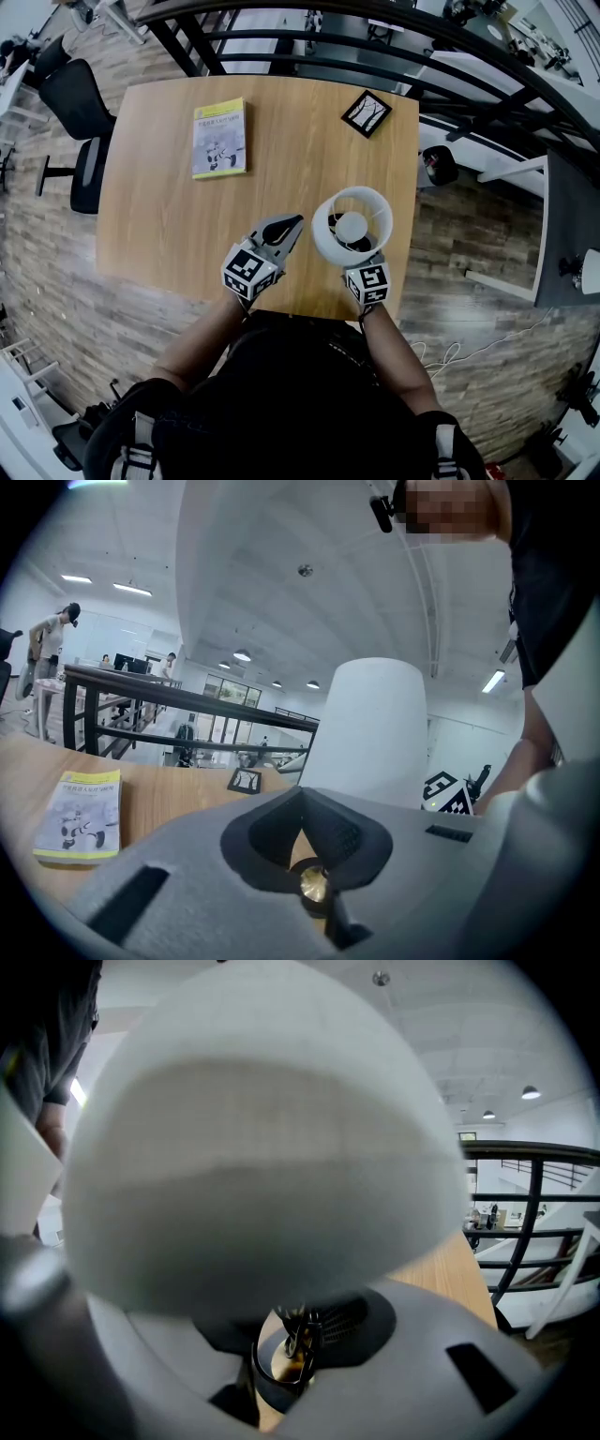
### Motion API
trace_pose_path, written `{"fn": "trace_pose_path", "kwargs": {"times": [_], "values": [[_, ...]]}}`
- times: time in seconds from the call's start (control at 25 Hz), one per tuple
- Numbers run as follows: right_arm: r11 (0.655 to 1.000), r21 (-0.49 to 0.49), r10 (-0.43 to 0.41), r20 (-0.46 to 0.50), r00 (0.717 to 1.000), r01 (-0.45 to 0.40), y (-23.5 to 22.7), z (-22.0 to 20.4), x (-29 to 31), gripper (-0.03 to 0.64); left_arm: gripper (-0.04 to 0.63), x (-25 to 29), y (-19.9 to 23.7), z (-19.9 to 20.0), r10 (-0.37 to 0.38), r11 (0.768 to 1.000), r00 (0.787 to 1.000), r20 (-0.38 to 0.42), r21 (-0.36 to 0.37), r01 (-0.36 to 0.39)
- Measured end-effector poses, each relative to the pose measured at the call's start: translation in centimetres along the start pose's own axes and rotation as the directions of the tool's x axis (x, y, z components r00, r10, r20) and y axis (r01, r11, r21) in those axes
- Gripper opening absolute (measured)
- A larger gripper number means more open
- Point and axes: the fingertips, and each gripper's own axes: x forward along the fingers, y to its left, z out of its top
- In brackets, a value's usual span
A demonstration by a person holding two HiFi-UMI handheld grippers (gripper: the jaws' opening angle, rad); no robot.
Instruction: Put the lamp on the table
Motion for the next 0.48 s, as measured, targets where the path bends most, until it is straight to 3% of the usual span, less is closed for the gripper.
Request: {"fn": "trace_pose_path", "kwargs": {"times": [0.48], "values": [[0.997,0.019,-0.068,-0.028,0.997,0.069,0.3,-1.6,-2.5,0.118,0.008,-1.8,-1.9,0.4,-0.031,0.999,0.999,0.008,0.022,0.031]]}}
